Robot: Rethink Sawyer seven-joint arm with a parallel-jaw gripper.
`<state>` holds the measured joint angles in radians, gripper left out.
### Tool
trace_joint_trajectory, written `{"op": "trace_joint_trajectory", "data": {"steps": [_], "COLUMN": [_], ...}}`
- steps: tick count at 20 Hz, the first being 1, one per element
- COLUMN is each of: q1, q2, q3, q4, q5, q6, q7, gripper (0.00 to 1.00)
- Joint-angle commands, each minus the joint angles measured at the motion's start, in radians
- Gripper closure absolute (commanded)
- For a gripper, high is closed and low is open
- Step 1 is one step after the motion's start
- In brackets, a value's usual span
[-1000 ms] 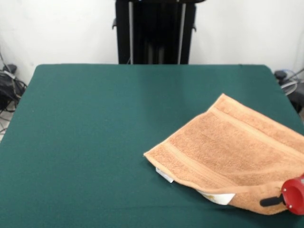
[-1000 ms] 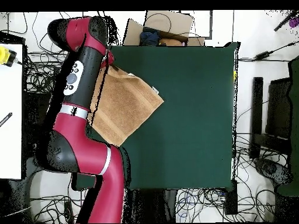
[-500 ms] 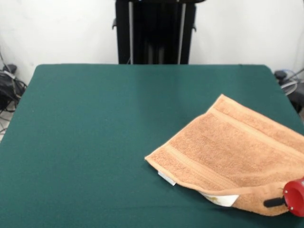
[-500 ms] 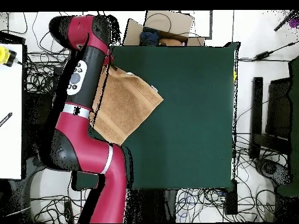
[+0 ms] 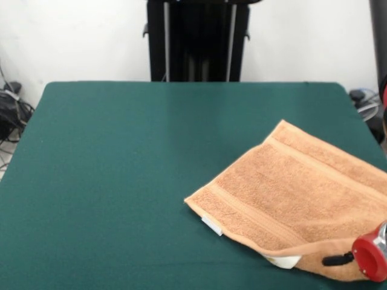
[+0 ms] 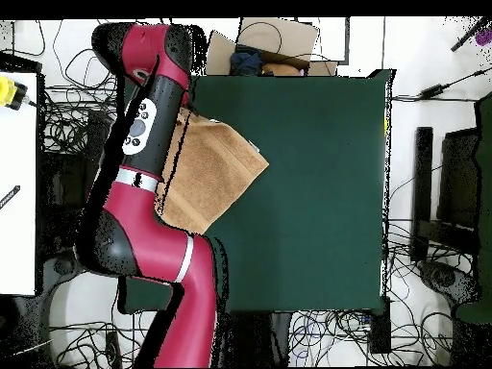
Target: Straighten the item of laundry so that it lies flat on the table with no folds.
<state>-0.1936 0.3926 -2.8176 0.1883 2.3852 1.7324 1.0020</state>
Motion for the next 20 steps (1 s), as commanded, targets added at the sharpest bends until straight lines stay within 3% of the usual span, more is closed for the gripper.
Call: {"op": "trace_joint_trajectory", "data": {"steps": [1,11,15,20], "q1": [-0.020,-0.023,-0.029,-0.028], "q2": [-0.025,-0.029,-0.023,-0.021], "q3": [-0.225,-0.234,-0.179,-0.125], "q4": [-0.020,-0.019,-0.055,-0.078], "q5": [0.067,0.091,0.183,0.217], "q6": [0.058,0.063,-0.144,-0.314], "q7": [-0.193,-0.190,-0.171,-0.285], "gripper": [0.00,0.00,0.00,0.00]}}
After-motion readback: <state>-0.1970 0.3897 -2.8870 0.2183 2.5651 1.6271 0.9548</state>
